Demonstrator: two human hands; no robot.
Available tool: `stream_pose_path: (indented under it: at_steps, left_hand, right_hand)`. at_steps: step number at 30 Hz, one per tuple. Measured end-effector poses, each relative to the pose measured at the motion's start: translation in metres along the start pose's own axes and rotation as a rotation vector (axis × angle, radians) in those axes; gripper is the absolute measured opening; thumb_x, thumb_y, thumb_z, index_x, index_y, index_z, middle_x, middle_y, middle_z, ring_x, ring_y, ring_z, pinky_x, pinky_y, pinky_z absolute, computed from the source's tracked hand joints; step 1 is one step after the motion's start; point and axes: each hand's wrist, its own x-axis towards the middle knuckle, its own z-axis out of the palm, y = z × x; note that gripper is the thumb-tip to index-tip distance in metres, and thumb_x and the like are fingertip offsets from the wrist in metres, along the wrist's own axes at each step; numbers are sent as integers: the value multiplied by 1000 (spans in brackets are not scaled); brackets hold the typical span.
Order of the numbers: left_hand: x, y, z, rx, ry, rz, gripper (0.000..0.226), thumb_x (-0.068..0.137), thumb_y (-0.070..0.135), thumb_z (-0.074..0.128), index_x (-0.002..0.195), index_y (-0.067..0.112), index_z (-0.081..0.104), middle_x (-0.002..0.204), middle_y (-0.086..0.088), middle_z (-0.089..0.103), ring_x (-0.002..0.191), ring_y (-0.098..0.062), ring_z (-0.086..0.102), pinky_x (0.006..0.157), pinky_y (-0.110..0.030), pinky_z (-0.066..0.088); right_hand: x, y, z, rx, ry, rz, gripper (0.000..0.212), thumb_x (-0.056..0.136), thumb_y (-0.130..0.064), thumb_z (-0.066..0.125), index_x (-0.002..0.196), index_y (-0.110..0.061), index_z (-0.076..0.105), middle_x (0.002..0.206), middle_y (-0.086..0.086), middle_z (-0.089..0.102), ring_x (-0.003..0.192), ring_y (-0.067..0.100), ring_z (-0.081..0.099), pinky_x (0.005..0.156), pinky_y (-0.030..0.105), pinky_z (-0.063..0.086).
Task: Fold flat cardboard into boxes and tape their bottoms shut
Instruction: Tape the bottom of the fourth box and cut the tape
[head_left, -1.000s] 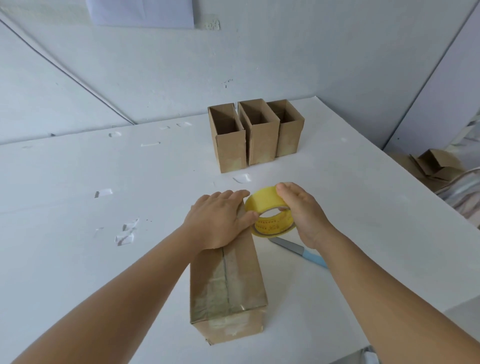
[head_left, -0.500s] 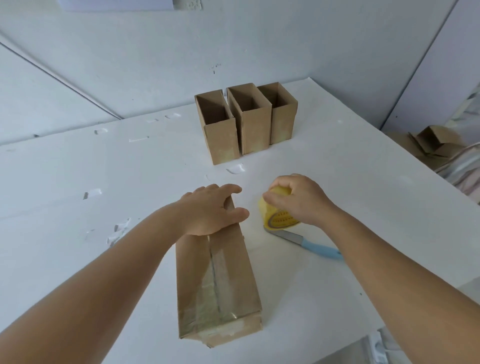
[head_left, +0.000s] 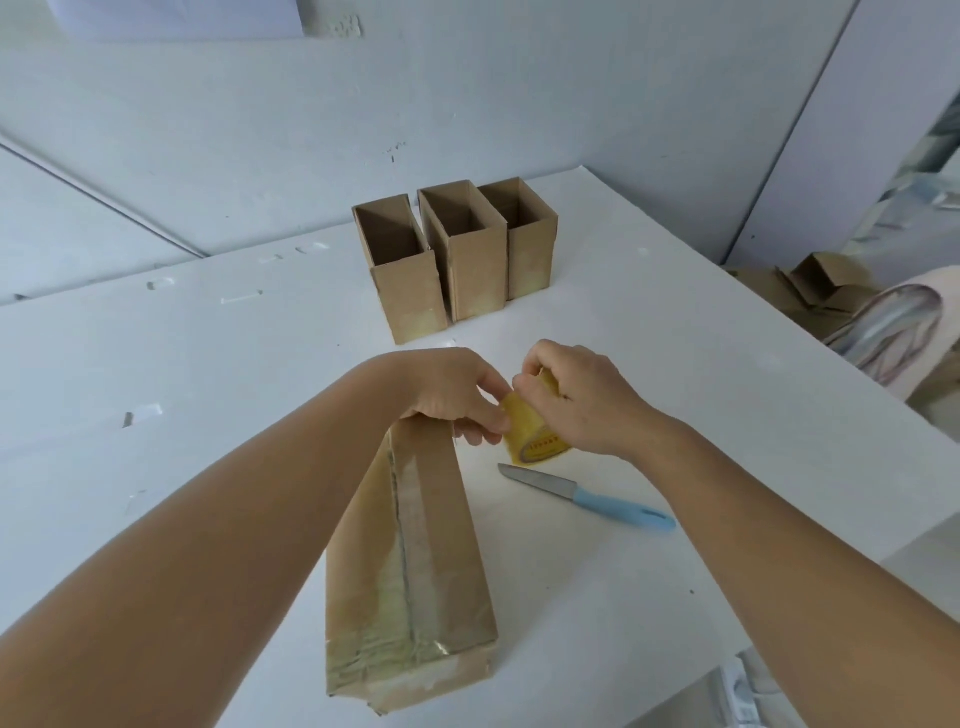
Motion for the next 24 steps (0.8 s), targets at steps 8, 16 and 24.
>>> stream_pose_path:
  at_steps: [8,16,24]
  left_hand:
    - [-2,-17,5,-47,186,-16,7,81,29,73,80,35,75,71,10,72,59,2,63,65,-19,50]
    - [-5,-16,11,-97,258,13,11,80,25,76,83,34,71,70,6,73,56,1,61,60,-18,50]
    - [-4,-15,14,-74,275,16,14,80,25,76,86,35,69,66,9,72,53,4,60,50,-11,44]
  right_hand:
    - [-21,16,13,197,39,124,83,83,-51,61,147,-24,16,146,-2,34,133,18,30,107,36,30]
    - [-67,61,68,-137,-175,374,75,78,-57,62,142,-29,34,136,3,40,127,25,35,103,35,32]
    - [-82,71,78,-247,-207,314,43,94,-13,41,127,-36,57,110,3,48,103,23,49,81,28,44]
